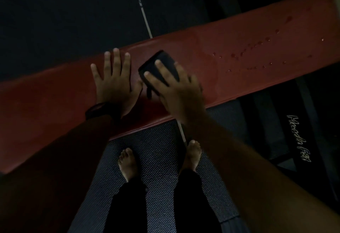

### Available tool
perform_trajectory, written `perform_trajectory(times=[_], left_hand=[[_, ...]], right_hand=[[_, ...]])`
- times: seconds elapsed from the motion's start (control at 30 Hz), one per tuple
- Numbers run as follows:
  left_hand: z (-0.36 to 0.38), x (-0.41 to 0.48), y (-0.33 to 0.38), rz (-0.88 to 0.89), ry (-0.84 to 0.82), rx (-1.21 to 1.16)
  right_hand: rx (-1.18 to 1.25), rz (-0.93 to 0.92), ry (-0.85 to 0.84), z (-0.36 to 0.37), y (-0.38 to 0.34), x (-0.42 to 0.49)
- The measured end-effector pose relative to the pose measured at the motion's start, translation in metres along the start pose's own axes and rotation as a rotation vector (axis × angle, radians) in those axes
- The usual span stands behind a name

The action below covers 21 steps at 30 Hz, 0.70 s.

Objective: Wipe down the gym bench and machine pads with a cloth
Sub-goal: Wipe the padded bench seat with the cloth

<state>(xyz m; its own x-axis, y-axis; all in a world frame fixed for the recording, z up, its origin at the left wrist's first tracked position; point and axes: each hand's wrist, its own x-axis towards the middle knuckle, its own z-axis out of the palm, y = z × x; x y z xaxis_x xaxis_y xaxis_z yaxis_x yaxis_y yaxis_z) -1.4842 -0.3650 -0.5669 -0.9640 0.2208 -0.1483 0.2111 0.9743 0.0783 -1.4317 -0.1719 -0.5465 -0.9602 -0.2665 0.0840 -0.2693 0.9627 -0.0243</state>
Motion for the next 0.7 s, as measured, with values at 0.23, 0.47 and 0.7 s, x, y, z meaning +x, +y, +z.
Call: perform_trajectory(times=[0.23, 0.47, 0.7], left_hand=[[-0.003, -0.002, 0.007, -0.029, -0.013, -0.022], [-0.001, -0.003, 0.01, -0.048, -0.021, -0.016], [-0.009, 0.001, 0.029, -0.138, -0.038, -0.132]], right_hand=[[0.043, 0.887, 0.092, 0.0, -0.008, -0.022], [0.154, 0.294, 0.019, 0.004, -0.063, -0.029], [-0.011, 0.558, 0.063, 0.006, 0.041, -0.004]])
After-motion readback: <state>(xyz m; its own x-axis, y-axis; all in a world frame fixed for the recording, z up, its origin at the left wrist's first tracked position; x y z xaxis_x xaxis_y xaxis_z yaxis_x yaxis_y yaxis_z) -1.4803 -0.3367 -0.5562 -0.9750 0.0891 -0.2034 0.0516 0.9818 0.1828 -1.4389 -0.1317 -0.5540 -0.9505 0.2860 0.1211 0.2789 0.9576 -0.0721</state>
